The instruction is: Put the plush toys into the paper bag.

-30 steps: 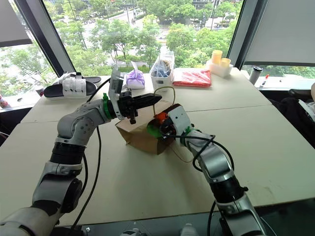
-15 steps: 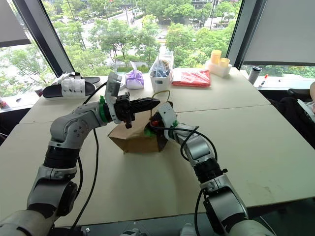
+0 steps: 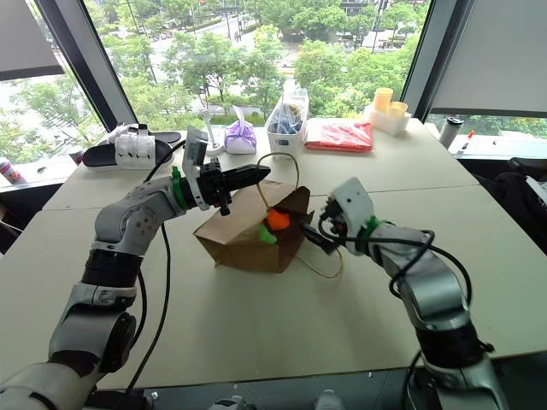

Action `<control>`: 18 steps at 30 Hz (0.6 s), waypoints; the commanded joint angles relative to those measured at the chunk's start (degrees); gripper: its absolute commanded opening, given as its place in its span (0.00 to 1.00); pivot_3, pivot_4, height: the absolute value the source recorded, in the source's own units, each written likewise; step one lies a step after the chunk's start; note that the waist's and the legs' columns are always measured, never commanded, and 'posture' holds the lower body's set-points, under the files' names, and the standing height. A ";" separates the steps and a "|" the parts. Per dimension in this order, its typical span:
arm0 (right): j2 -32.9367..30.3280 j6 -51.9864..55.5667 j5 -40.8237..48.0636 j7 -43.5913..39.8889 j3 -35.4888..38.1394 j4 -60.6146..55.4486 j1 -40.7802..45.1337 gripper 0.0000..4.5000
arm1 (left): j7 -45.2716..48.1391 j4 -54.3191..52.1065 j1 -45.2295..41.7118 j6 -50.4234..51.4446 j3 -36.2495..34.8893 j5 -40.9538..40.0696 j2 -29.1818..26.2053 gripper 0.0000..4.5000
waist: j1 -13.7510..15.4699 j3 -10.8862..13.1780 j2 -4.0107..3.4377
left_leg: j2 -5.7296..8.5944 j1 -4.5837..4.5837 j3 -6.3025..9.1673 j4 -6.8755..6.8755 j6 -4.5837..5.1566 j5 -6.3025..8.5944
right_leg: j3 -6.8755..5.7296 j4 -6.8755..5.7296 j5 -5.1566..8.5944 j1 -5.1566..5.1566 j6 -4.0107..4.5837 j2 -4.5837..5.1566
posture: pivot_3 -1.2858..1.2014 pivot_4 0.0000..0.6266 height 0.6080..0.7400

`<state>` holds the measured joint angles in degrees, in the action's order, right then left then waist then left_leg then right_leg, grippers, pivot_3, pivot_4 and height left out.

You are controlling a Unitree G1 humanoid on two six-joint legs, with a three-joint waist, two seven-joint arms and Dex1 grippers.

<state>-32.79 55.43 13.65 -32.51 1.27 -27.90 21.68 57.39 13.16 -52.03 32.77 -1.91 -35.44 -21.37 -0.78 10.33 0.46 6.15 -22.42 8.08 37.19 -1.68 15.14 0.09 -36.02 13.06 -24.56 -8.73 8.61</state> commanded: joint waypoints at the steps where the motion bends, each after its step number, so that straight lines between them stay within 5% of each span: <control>1: -0.17 0.84 1.63 0.80 1.27 -5.55 -3.97 0.99 | 1.28 -0.08 -1.90 -1.46 -1.22 -0.08 -0.20 0.00 | -0.14 0.00 0.00 | 0.00 0.00 0.00 0.05 0.02 0.01 | 0.01 -0.02 0.00 0.00 0.00 0.00 | 0.52 0.24 1.00; 10: -2.23 0.72 0.38 2.96 -3.87 -10.93 -11.23 0.99 | 1.29 -0.47 -1.70 -1.78 -0.58 0.29 0.48 0.00 | 0.06 0.00 0.00 | -0.01 0.02 0.02 0.10 0.02 0.01 | 0.01 -0.04 0.00 0.04 0.00 -0.01 | 0.52 0.24 1.00; 18: 1.68 -6.66 -7.00 9.26 -11.66 0.86 -7.94 0.99 | 1.15 -1.41 -1.73 -1.61 -0.52 0.34 0.38 0.00 | -0.08 0.01 0.02 | -0.01 0.03 0.01 0.11 0.01 0.00 | 0.01 -0.04 0.00 0.05 0.00 -0.01 | 0.52 0.24 1.00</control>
<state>-31.97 51.13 7.75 -24.37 -10.55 -28.13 12.30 58.49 13.69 -52.46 32.03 -1.51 -35.37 -20.46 -0.86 10.34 0.47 6.14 -22.38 8.09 37.30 -1.68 15.14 0.11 -36.06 13.05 -24.52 -8.73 8.60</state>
